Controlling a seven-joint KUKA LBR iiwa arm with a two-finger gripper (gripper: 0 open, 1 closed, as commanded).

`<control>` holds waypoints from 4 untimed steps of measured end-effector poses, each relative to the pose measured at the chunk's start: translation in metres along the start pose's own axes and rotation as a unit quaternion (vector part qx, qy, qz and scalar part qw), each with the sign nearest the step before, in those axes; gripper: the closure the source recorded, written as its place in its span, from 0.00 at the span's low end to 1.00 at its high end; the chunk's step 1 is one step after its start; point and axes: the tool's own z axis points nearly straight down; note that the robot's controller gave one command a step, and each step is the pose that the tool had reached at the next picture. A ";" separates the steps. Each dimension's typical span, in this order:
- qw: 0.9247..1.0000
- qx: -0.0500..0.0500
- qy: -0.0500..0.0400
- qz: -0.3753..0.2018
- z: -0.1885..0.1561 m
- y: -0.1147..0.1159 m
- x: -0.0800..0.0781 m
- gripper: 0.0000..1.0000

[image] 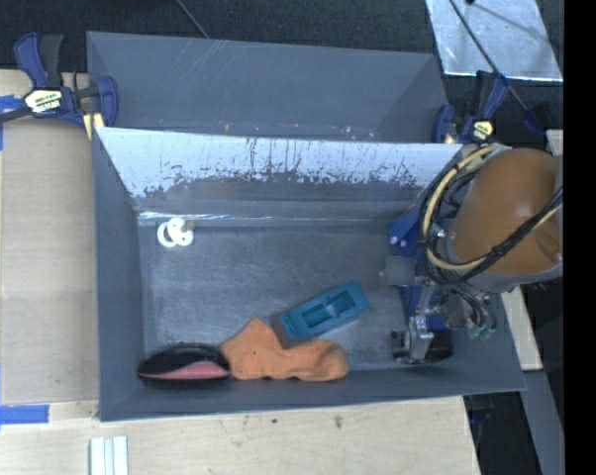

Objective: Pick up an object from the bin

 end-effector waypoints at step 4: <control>0.996 0.000 -0.003 0.092 0.046 0.017 -0.008 0.00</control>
Offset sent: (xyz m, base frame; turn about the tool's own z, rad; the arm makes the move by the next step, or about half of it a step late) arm 0.0246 0.0668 -0.0681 -0.1455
